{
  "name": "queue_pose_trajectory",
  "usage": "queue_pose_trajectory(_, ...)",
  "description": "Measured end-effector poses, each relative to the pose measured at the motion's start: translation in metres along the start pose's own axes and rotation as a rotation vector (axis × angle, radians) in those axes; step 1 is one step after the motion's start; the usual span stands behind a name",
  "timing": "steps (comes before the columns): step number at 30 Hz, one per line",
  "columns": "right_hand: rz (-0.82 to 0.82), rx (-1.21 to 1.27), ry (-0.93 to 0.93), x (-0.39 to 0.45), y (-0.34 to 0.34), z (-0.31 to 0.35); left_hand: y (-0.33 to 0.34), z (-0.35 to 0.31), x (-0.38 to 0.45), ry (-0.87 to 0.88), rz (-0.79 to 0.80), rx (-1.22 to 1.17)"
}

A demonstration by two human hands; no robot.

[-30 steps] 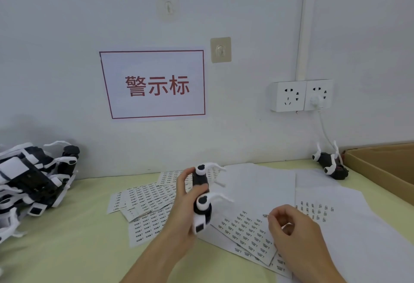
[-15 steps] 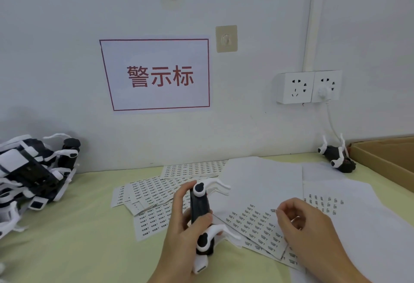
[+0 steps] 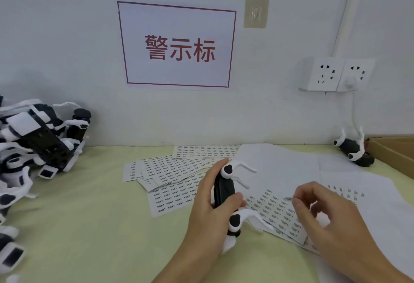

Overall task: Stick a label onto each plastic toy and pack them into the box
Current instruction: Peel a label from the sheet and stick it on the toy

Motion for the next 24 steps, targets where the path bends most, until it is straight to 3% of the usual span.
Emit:
queue_pose_trajectory(5, 0.036, 0.036, -0.128, 0.015, -0.007, 0.028, -0.004, -0.002, 0.000, 0.020, -0.023, -0.014)
queue_pose_trajectory(9, 0.235, -0.089, -0.251, 0.039, 0.009, 0.056, -0.005, -0.004, 0.000, 0.029, -0.037, 0.000)
queue_pose_trajectory(16, 0.526, 0.155, -0.139, 0.092, 0.050, 0.071, -0.005, -0.005, -0.001, 0.018, -0.035, -0.015)
queue_pose_trajectory(20, 0.661, 0.042, -0.180, 0.087, 0.069, 0.066, -0.005, -0.007, 0.002, 0.024, -0.029, -0.029)
queue_pose_trajectory(24, 0.650, 0.007, -0.169, 0.083, 0.072, 0.060, -0.002, -0.009, 0.002, 0.032, -0.023, -0.049)
Point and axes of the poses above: each hand's wrist, its own x-axis towards the middle knuckle, its own y-axis out of the palm, z = x × y, the point moved 8 cm from there along x, towards the middle knuckle, and after that the axes turned 1 degree about z, right-handed, at the moved point
